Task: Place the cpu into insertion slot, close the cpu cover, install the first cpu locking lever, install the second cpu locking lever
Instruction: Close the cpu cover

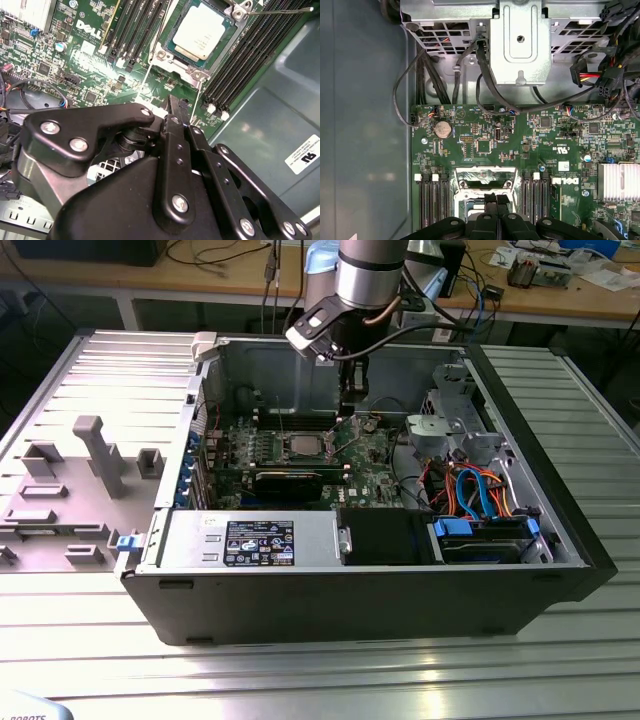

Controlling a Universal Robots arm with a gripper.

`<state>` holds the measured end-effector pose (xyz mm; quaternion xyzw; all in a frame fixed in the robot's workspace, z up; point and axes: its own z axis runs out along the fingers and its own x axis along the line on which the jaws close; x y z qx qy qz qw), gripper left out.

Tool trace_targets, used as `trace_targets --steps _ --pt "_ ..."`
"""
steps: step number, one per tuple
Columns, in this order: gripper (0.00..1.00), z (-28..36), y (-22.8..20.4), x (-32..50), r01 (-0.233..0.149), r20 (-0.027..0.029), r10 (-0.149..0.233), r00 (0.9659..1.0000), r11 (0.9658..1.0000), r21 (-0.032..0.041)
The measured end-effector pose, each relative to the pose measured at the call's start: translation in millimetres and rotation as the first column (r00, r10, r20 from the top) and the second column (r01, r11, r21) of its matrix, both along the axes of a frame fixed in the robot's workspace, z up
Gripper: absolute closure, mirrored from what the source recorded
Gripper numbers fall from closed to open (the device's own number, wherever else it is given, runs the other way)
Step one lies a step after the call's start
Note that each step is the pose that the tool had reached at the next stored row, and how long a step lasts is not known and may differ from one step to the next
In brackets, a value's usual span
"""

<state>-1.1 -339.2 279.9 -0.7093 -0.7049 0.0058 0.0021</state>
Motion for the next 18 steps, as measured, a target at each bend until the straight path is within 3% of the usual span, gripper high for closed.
trace_targets --steps 18 --pt "0.89 -0.3 0.0 3.1 0.000 0.0001 0.000 1.0000 1.0000 -0.0005"
